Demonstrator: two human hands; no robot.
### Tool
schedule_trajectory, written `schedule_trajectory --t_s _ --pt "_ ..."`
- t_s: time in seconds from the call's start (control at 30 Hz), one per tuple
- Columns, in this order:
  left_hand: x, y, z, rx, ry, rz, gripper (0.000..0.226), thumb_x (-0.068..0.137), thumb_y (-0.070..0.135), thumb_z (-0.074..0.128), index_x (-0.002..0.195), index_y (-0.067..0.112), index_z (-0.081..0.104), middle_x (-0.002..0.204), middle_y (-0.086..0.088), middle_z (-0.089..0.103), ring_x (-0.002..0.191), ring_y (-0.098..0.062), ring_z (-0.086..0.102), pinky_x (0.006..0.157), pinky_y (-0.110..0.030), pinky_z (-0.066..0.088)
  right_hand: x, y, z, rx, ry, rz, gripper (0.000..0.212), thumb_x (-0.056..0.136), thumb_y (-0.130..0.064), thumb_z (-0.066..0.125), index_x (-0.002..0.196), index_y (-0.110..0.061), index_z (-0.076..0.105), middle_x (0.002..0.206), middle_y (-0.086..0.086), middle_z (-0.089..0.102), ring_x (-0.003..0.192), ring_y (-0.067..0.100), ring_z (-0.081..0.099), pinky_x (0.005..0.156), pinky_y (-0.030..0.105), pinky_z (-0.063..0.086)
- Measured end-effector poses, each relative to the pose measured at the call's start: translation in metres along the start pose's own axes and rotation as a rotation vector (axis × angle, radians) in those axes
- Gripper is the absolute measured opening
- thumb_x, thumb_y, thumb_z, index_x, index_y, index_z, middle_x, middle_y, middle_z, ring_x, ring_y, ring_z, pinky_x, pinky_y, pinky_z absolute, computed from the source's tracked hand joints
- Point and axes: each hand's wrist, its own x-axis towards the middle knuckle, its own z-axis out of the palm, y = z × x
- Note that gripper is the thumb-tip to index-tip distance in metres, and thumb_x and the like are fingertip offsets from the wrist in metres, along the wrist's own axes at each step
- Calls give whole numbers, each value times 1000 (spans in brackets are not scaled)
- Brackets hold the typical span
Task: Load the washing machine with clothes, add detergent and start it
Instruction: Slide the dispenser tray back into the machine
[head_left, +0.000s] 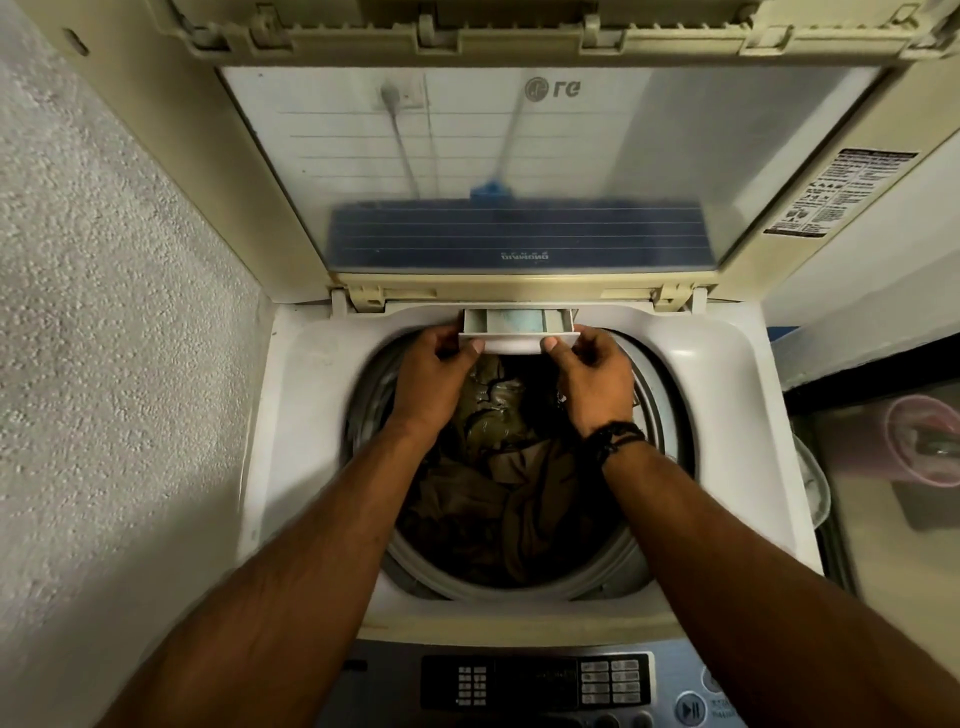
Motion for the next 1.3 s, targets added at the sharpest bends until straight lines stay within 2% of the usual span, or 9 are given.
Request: schedule_trajectory --t_s 0.23,0.37,0.57,0.77,0.9,0.97,1.03,1.13,1.3 --pt "9 7 3 -24 68 -39 44 78 55 70 109 25 60 107 9 67 103 -11 65 93 -45 54 11 -4 9 -13 100 29 49 82 -40 79 118 -18 54 122 1 60 110 16 58 102 33 48" --pt "7 4 4 -77 72 -60 48 70 62 69 105 30 60 108 9 68 104 -11 65 94 -44 54 8 4 12 48 92 54 39 83 -41 77 107 -21 53 111 4 65 102 21 64 93 38 53" --pt "10 2 8 -155 82 -70 39 85 44 70 114 19 59 112 2 67 105 -13 65 87 -39 58 17 4 14 195 100 156 29 86 -37 75 105 -20 60 101 5 75 89 24 72 71 40 58" --pt "15 9 14 -175 139 -120 35 83 45 71 106 20 62 103 7 69 101 -12 66 92 -44 55 23 -6 17 119 149 145 22 88 -36 72 98 -23 57 100 0 72 91 18 71 88 45 59" --pt "11 11 14 -128 113 -123 24 83 53 68 92 30 63 101 10 69 99 -12 66 91 -45 55 20 -7 13 -23 144 54 30 88 -42 71 101 -15 62 97 -2 70 92 18 67 77 28 55" --pt "6 17 13 -15 112 -55 24 86 50 66 92 28 63 99 9 69 96 -12 65 88 -36 54 19 -9 10 -119 109 -21 31 89 -43 70 100 -15 62 95 -3 67 90 17 65 68 20 48" --pt "0 21 10 244 159 154 29 87 46 66 97 20 60 101 3 66 93 -13 63 79 -29 52 16 -12 7 -268 96 -148 31 88 -47 69 96 -18 61 96 -4 64 89 19 63 72 28 50" --pt "-5 22 4 739 236 543 34 87 45 65 108 21 55 113 -2 53 99 -18 55 72 -33 53 13 -10 -1 -562 188 -476 34 86 -44 72 104 -19 57 111 2 55 92 21 59 81 40 52" --pt "-2 23 0 1037 223 665 43 88 42 65 126 29 52 127 -4 45 110 -25 52 79 -44 53 16 -12 -10 -845 203 -666 42 85 -36 72 123 -23 59 132 13 47 113 31 52 88 46 49"
